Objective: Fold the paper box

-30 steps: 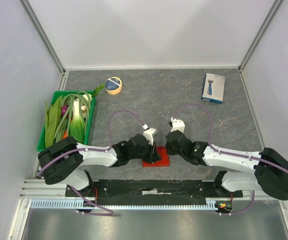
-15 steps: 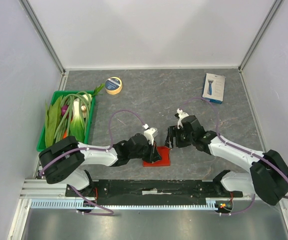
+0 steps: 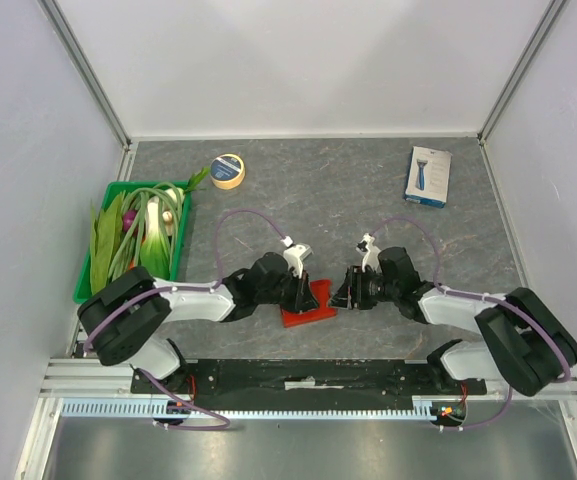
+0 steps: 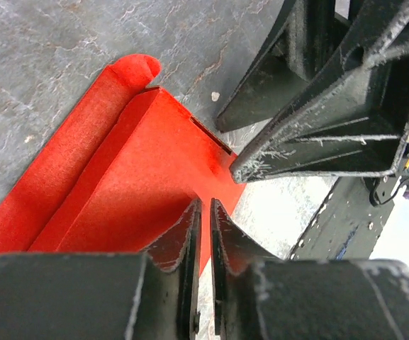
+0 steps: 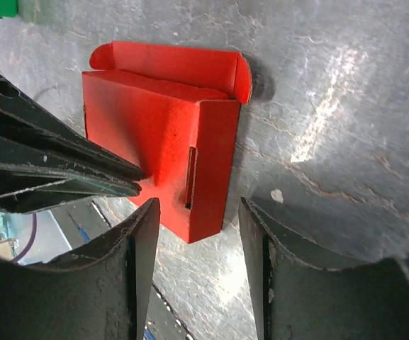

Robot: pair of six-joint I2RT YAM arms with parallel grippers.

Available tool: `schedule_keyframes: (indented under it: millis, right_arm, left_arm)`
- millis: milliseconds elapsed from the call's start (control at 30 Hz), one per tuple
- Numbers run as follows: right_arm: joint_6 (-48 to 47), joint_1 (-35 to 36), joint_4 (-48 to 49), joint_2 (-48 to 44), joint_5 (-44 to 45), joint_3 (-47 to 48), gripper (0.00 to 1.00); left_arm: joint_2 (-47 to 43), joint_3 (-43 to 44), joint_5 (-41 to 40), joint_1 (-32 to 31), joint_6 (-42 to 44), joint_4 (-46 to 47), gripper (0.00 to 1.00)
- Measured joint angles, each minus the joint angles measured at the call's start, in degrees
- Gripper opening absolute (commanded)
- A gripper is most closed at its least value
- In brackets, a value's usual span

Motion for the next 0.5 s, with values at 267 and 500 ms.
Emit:
schedule_keyframes:
  millis: [267, 500]
  right_arm:
    - [-1.5, 0.0, 2.9, 3.0, 1.3, 0.7, 0.43]
    - [-4.7, 0.0, -0.6, 0.5, 3.7, 1.6, 0.57]
  left_arm:
    - [-7.1, 0.2, -0.3, 1.4, 1.9, -8.9, 0.41]
    - [-22.2, -1.8, -1.1, 5.0, 1.8, -13.3, 0.47]
